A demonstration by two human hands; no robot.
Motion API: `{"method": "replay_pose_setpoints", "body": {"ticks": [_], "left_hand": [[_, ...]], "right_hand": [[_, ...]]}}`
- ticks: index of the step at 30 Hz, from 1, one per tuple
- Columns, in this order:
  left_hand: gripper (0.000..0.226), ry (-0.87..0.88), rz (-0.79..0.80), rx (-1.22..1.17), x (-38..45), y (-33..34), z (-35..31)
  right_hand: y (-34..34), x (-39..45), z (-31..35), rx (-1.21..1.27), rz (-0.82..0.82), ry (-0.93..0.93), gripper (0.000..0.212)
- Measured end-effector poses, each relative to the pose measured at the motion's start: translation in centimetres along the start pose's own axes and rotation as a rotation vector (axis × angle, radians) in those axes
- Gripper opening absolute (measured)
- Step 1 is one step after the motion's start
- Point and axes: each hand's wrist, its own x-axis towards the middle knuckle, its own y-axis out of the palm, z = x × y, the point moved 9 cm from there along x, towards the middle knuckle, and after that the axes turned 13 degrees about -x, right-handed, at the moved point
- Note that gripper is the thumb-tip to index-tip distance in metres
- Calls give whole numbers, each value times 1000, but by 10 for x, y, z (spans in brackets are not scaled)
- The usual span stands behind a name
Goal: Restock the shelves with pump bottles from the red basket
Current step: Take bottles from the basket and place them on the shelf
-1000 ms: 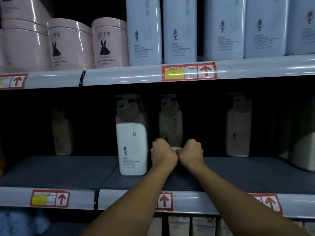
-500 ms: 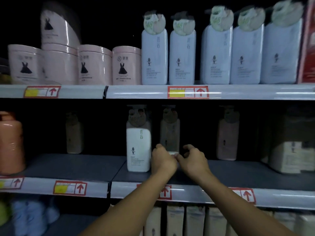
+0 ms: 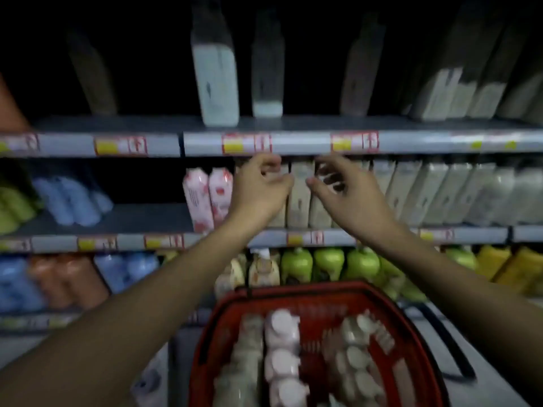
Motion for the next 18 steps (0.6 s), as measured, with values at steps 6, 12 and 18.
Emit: {"method": "replay_pose_setpoints", "body": {"ticks": [6,12,18], "left_hand": [[34,-276,375,-38,-141,16,151],[42,-621,634,138,-212,39,258],[30,-532,566,322,-182,36,279]], "right_hand": [[64,-151,-111,-67,291,185,39],[154,-265,-213,-399,945,241,39],[216,-275,-185,-319,1161,86,43]]}}
